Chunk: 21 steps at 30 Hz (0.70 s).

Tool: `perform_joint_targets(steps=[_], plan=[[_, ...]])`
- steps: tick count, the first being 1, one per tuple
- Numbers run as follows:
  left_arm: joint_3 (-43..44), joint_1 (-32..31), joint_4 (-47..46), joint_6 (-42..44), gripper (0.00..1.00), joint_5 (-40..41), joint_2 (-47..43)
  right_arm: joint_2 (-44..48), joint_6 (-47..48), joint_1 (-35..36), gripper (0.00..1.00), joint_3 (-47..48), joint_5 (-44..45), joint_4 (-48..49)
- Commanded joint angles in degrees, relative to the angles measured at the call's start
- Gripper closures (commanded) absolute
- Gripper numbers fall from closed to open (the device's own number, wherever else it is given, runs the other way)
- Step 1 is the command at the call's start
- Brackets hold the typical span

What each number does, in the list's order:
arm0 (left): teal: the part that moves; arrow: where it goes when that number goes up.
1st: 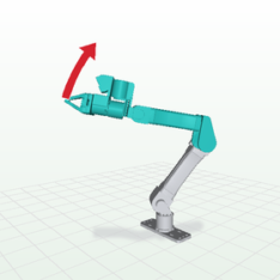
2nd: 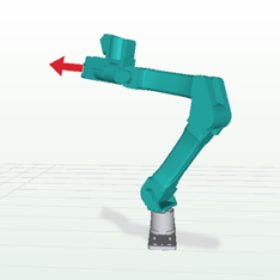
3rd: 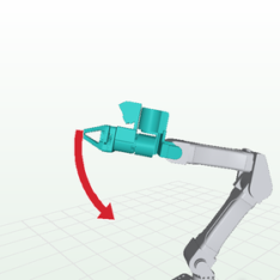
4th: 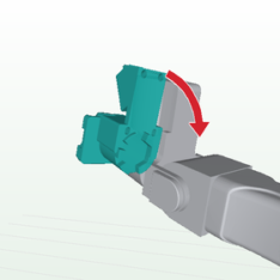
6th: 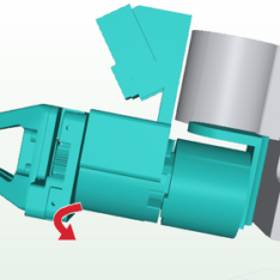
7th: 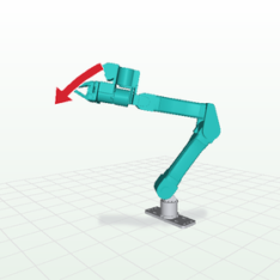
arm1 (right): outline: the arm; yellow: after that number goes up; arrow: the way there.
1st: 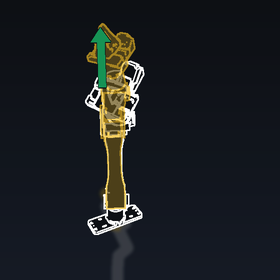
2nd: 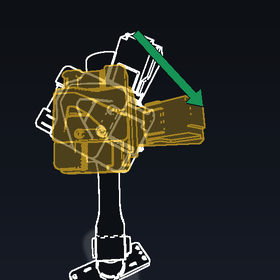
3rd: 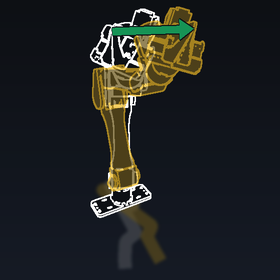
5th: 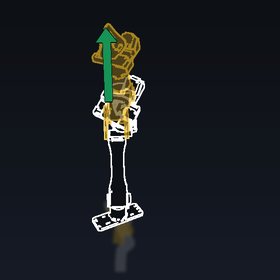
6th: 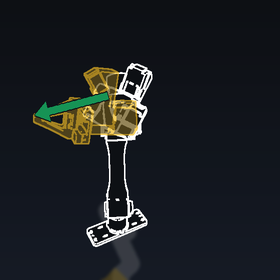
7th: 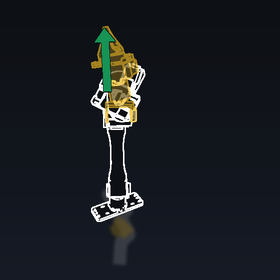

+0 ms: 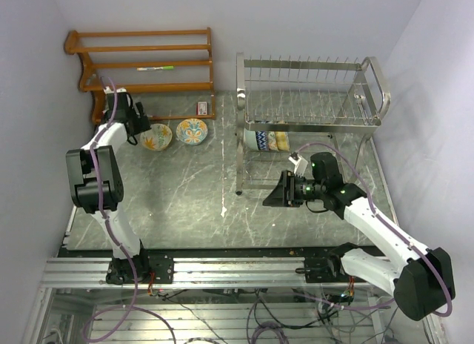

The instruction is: Load the bowls into the dish rack

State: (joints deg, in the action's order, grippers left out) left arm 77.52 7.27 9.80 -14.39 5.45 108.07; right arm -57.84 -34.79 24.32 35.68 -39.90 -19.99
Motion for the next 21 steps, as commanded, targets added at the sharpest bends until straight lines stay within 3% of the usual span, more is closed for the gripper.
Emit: perform_joint_targets(steps=[1, 8, 15, 19, 21], plan=[[-3.3, 1.4, -1.7, 6.9, 0.10, -11.2, -1.3, 1.0, -1.7, -0.2, 0.51, -0.4, 0.5, 1.6], [-0.9, 2.1, -1.4, 6.8, 0.16, -16.4, 2.5, 1.8, -2.9, -0.2, 0.51, -0.7, 0.8, 1.8], [1.6, 2.2, -0.2, 6.6, 0.21, -14.9, 6.0, 2.4, -3.3, -0.2, 0.51, -0.7, 1.2, 1.4], [1.9, 2.1, -0.5, 6.3, 0.26, -15.6, 6.8, 2.0, -3.2, -0.2, 0.51, -0.9, 1.1, 1.5], [2.1, 2.1, -0.2, 6.7, 0.33, -15.5, 7.5, 1.5, -2.8, -0.2, 0.51, -0.6, 0.9, 1.4]])
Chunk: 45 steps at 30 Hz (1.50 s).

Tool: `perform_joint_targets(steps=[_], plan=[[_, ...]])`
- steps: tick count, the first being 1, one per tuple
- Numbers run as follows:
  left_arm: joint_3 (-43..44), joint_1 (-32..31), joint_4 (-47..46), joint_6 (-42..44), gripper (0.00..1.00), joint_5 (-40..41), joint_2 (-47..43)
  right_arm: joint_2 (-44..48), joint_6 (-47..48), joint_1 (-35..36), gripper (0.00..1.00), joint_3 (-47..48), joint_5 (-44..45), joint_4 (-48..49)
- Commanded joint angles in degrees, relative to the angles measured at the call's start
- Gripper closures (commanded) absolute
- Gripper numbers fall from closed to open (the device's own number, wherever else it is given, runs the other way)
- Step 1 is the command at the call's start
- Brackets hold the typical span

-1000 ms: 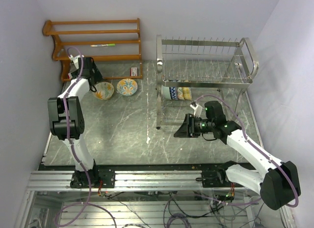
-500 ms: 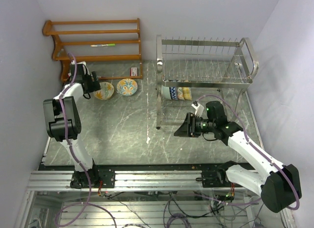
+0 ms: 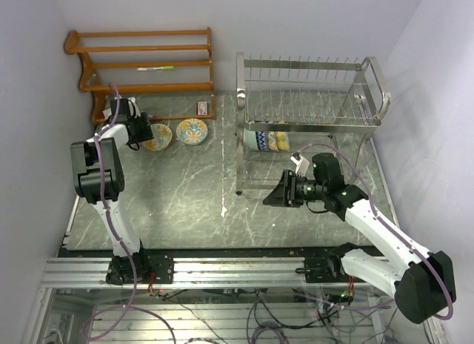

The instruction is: Load the bowls into the dish rack

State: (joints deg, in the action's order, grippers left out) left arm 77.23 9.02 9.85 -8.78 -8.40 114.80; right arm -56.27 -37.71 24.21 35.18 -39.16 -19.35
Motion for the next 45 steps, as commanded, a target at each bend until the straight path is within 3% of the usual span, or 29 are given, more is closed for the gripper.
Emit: perform_joint_targets(steps=[1, 4, 9, 10, 21, 33, 40, 45], plan=[[2.2, 0.3, -0.2, 1.1, 0.40, -1.8, 0.9, -0.4, 0.4, -0.1, 0.51, 0.1, 0.1, 0.6], [0.8, 0.2, -1.2, 0.6, 0.64, -2.5, 0.9, -0.8, 0.8, -0.1, 0.52, 0.5, -0.2, 0.5], [-2.1, -0.4, -1.8, 1.0, 0.91, -2.0, -1.3, -1.1, 1.5, -0.1, 0.60, 0.9, -0.9, 0.0], [-2.8, -0.3, -1.7, 1.0, 0.93, -1.9, -2.1, -1.3, 1.8, -0.1, 0.60, 1.1, -1.0, -0.4], [-11.7, -1.6, 5.3, -2.8, 0.93, -0.3, -17.9, 2.6, 12.1, 0.0, 0.58, 7.4, 5.0, -14.8], [-17.2, -13.5, 22.2, -2.6, 0.93, 1.8, -36.3, 6.0, 11.6, 3.6, 0.52, 14.8, 9.5, -17.8], [-14.0, -16.5, 32.5, -3.5, 0.93, -0.1, -41.7, 3.4, 9.2, 15.5, 0.51, 21.8, 18.9, -17.8], [-10.9, -20.0, 37.1, -5.1, 0.93, 0.1, -43.3, -4.5, 7.6, 32.0, 0.47, 28.9, 31.3, -15.5]])
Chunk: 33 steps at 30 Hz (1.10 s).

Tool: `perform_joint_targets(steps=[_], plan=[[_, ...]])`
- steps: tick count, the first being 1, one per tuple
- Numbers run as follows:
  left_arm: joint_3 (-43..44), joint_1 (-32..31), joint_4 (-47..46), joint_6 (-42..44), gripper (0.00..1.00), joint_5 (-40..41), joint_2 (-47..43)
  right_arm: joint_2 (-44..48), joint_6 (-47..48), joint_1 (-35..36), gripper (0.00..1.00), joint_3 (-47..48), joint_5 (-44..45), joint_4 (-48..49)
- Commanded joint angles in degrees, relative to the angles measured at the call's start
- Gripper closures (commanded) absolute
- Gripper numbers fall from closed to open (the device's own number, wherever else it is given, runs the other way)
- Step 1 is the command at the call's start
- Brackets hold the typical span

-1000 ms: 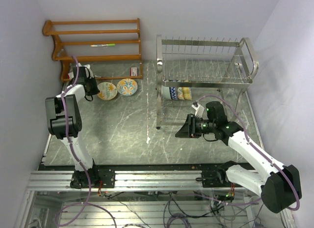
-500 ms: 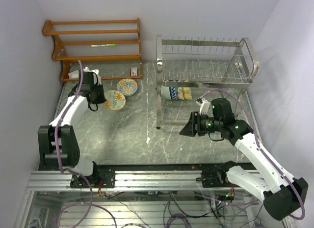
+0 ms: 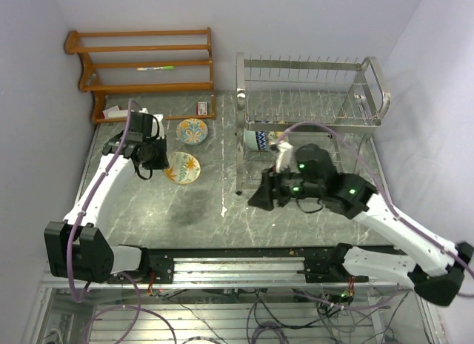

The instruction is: Load the bowls into the dish rack

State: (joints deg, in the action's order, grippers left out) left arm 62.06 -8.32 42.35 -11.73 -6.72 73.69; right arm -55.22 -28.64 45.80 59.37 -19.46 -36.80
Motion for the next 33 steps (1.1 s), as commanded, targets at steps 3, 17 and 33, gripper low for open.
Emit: perform_joint_targets(steps=[3, 17, 33], plan=[[5.3, -4.7, 5.6, -3.2, 0.93, -2.2, -2.7, -12.0, -0.7, 18.8, 0.45, 9.6, 19.2, 2.7], [7.9, -10.9, 10.0, -7.2, 0.93, -8.3, -5.7, -31.0, 14.9, 24.3, 0.40, 30.8, 26.6, 4.0], [12.3, -12.5, 14.2, -6.1, 0.93, -11.7, -5.3, -38.8, 23.1, 24.4, 0.38, 33.3, 22.8, 4.0]])
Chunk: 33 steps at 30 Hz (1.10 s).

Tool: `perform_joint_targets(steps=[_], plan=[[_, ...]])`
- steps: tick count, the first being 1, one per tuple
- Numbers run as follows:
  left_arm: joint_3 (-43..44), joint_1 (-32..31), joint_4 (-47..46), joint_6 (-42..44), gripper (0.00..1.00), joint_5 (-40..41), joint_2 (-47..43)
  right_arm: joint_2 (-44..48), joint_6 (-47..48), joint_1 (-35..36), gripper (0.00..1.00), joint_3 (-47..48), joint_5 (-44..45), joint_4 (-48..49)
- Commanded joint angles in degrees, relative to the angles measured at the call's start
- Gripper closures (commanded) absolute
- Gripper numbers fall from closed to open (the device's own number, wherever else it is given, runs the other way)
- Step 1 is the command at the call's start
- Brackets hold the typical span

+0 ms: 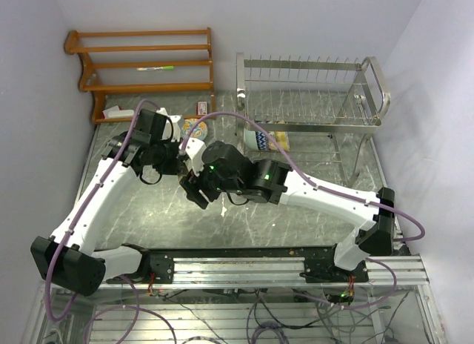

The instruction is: Load the bowls into the dish rack

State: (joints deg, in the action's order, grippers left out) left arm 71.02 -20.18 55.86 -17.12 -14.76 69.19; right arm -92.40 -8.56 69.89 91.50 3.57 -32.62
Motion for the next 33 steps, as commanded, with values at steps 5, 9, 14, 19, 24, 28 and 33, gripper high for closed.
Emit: perform_joint_targets(steps=[5, 9, 14, 19, 24, 28, 33], plan=[[4.5, -0.8, 1.4, -1.0, 0.93, -4.1, -1.3, -3.3, 2.8, 0.4, 0.38, 0.9, -0.1, 0.1], [5.0, -0.9, 2.1, -1.5, 0.93, -4.5, -2.1, -2.7, 2.2, 0.3, 0.44, -0.8, 3.0, 1.1], [5.1, -0.9, 2.7, -1.6, 0.93, -4.2, -2.6, -1.3, 2.4, 0.4, 0.52, -2.9, 4.5, 2.4], [5.7, -0.9, 3.0, -1.8, 0.93, -4.0, -2.7, -1.9, 2.7, 0.3, 0.90, -3.3, 4.0, 1.4], [4.9, -0.9, 2.5, -2.1, 0.93, -3.9, -2.9, -0.3, 0.7, 0.3, 1.00, -5.0, 3.8, 3.6], [4.1, -0.9, 0.7, -2.3, 0.93, -2.4, -4.8, 3.3, -2.7, 0.3, 1.00, -8.2, 3.1, 6.1], [5.3, -0.9, -2.1, -2.9, 0.67, -1.7, -6.8, 8.6, -9.5, 0.1, 1.00, -15.2, 1.7, 11.1]])
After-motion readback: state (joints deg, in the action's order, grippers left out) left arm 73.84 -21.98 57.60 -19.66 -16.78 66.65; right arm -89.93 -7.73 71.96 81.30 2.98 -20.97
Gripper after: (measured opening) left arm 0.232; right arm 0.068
